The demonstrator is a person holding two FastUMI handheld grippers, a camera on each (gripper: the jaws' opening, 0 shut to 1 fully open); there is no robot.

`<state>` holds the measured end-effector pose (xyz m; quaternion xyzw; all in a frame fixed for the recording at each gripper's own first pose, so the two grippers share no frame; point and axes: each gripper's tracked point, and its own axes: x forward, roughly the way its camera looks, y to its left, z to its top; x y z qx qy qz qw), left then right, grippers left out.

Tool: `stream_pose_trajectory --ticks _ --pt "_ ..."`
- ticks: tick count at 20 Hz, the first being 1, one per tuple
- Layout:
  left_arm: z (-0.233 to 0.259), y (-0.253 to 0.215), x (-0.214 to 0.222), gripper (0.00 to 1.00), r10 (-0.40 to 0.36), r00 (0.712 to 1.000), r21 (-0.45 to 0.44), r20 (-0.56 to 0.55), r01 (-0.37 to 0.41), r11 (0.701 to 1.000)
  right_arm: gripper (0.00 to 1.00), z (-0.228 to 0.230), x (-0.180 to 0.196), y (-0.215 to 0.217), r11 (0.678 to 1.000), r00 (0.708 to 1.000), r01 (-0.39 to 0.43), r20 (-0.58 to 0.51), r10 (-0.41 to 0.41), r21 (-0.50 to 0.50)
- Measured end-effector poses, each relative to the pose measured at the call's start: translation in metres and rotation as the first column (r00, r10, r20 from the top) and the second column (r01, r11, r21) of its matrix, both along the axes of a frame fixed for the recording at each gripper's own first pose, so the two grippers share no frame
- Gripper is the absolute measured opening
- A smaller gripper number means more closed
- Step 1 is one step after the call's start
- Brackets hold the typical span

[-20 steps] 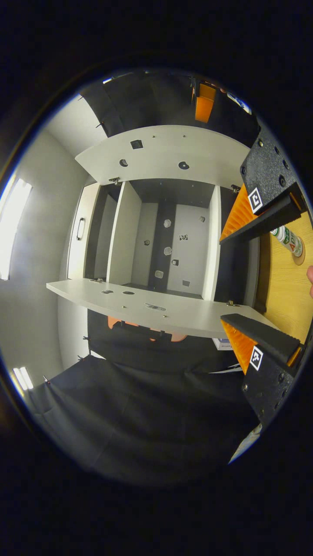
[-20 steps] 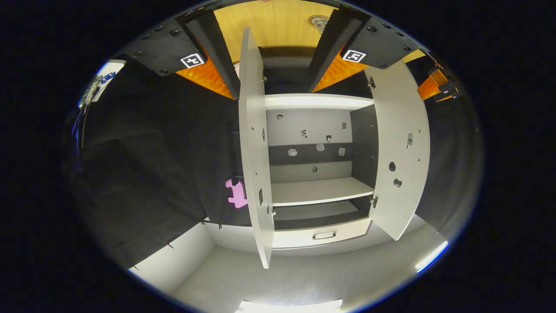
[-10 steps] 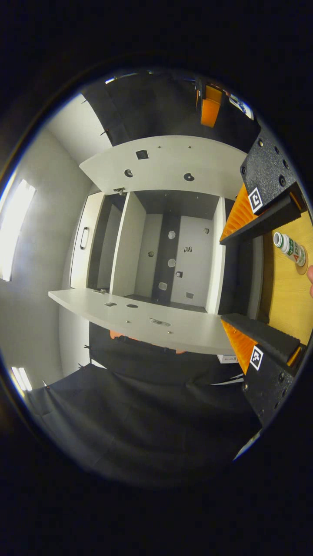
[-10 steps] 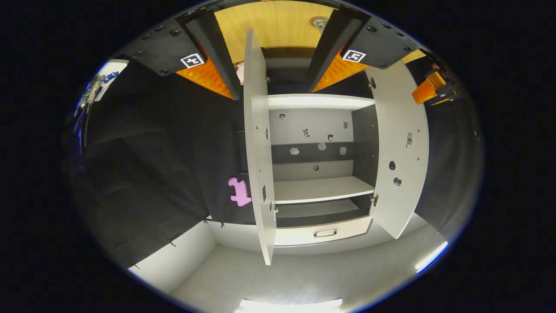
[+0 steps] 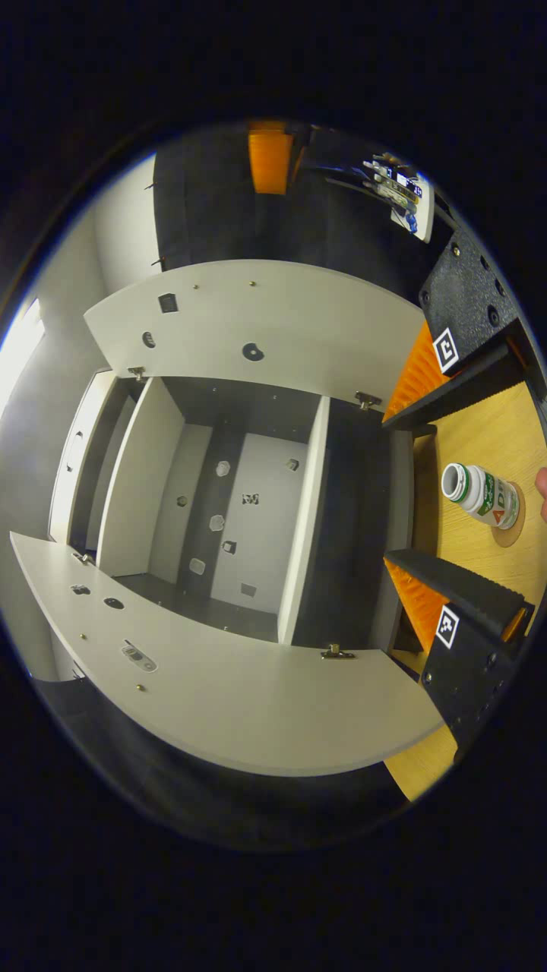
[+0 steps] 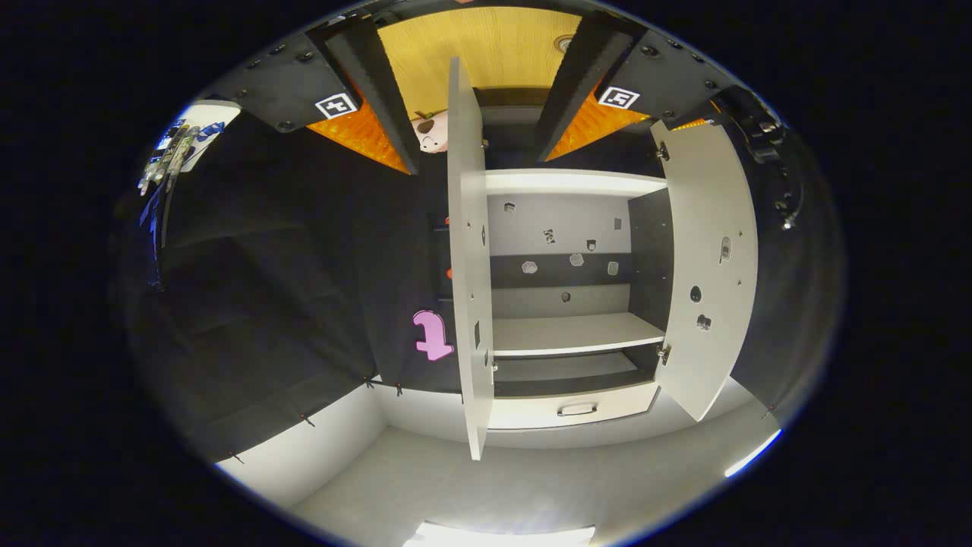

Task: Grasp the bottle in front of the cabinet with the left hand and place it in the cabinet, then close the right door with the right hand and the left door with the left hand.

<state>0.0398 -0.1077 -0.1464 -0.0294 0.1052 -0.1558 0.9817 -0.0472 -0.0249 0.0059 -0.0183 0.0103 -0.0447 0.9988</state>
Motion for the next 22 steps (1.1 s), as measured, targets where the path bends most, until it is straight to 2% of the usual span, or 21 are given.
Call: stream_pose_trajectory --ticks 4,8,11,15,17,18,22 --pt "-0.077 -0.011 0.0 0.96 -0.019 0.995 0.052 -0.102 0.025 0.998 0.99 0.003 -0.001 -0.01 0.999 0.999 0.034 -0.024 -0.033 0.015" --pt "-0.134 -0.017 -0.004 0.96 0.005 0.986 0.075 -0.168 0.007 0.997 0.99 0.003 0.006 -0.025 0.999 0.998 0.037 -0.05 -0.036 0.014" --pt "-0.162 -0.017 -0.003 0.96 0.058 0.979 0.104 -0.198 -0.038 0.994 0.99 -0.002 0.022 -0.035 1.0 0.998 0.009 -0.07 -0.01 -0.014" --pt "-0.18 -0.015 0.001 0.96 0.111 0.972 0.095 -0.209 -0.092 0.991 0.99 -0.005 0.05 -0.034 0.996 0.993 -0.085 -0.078 0.086 0.015" --pt "-0.18 -0.01 0.002 0.9 0.137 0.97 0.097 -0.2 -0.12 0.988 0.99 -0.008 0.061 -0.036 0.99 0.987 -0.138 -0.079 0.139 0.019" --pt "-0.18 -0.009 0.002 0.82 0.146 0.969 0.098 -0.201 -0.129 0.987 0.99 -0.009 0.065 -0.038 0.986 0.983 -0.164 -0.078 0.165 0.019" --pt "-0.161 -0.003 -0.005 0.78 0.208 0.958 0.138 -0.196 -0.183 0.973 0.99 -0.012 0.075 -0.049 0.962 0.96 -0.269 -0.068 0.272 0.048"
